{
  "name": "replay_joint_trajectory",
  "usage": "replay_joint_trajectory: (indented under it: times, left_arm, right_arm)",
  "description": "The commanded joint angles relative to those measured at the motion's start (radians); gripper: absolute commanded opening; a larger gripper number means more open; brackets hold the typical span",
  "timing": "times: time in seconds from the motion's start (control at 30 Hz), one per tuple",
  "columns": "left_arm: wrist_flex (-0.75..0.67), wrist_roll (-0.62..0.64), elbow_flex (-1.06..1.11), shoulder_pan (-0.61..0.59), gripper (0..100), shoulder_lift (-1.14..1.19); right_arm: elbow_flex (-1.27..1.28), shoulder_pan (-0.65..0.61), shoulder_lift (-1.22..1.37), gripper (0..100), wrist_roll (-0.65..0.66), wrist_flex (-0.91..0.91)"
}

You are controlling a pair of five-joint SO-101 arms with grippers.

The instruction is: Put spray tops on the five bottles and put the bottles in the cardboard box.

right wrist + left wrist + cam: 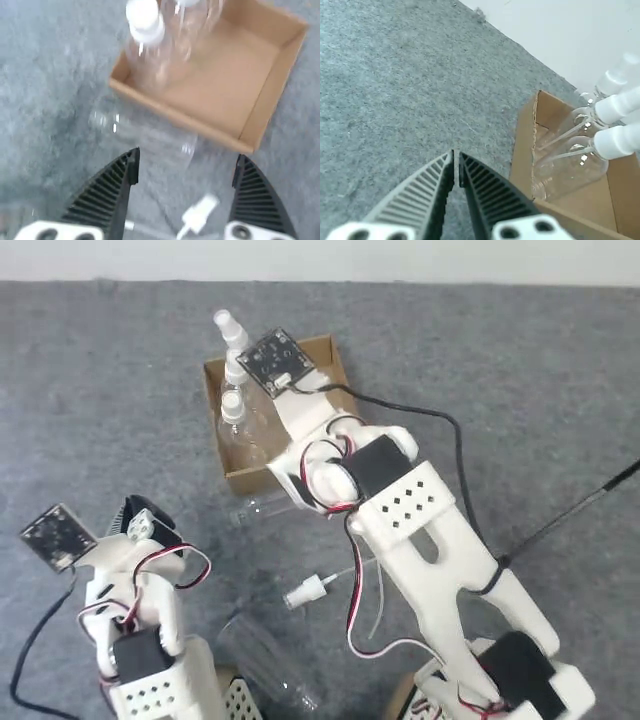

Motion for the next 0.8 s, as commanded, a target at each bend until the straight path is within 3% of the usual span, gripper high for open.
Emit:
replay_joint_trajectory:
  times: [0.0, 0.1, 0.3, 0.77]
  left_arm:
    - [-0.035, -0.008, -0.013, -0.008, 1, -0.012]
    - [-0.035, -0.008, -0.013, -0.008, 1, -0.012]
    - [-0.035, -0.008, -0.012, -0.008, 1, -0.012]
    - [-0.035, -0.009, -0.015, -0.060, 1, -0.012]
  right_arm:
    - [-0.032, 0.016, -0.062, 25.4, 0.000, 0.093]
    - [-0.032, 0.025, -0.062, 25.5, 0.034, 0.142]
    - [0.012, 0.019, -0.064, 25.6, 0.299, 0.159]
    - [0.224, -0.153, -0.062, 25.5, 0.779, 0.091]
